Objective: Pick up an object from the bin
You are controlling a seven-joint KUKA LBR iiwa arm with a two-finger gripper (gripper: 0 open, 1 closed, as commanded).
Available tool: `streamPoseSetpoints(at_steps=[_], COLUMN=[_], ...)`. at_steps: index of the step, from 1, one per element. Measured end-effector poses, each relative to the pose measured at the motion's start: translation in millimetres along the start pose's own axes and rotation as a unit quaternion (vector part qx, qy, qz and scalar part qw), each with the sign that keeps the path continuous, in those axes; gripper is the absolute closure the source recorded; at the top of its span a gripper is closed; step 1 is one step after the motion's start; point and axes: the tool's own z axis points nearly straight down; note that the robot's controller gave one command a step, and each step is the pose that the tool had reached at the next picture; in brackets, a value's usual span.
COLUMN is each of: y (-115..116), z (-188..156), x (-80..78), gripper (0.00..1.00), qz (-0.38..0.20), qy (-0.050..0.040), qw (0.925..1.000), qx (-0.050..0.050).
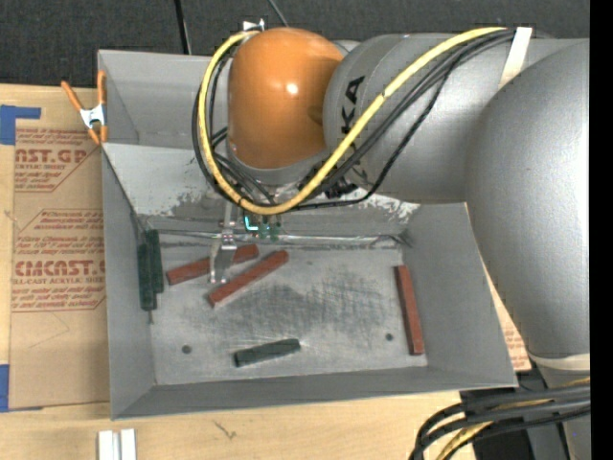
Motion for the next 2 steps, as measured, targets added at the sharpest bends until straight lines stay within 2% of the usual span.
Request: streamPoseSetpoints(at_steps=[1, 2], y=[-1, -25], z=[-5, 51], x=[-1.9, -3.1], gripper=[0.0, 0.0], qz=[0.001, -0.087], qy=[-0.0038, -0.005], qw=[1.0, 0.9962], qx=[-0.001, 0.0])
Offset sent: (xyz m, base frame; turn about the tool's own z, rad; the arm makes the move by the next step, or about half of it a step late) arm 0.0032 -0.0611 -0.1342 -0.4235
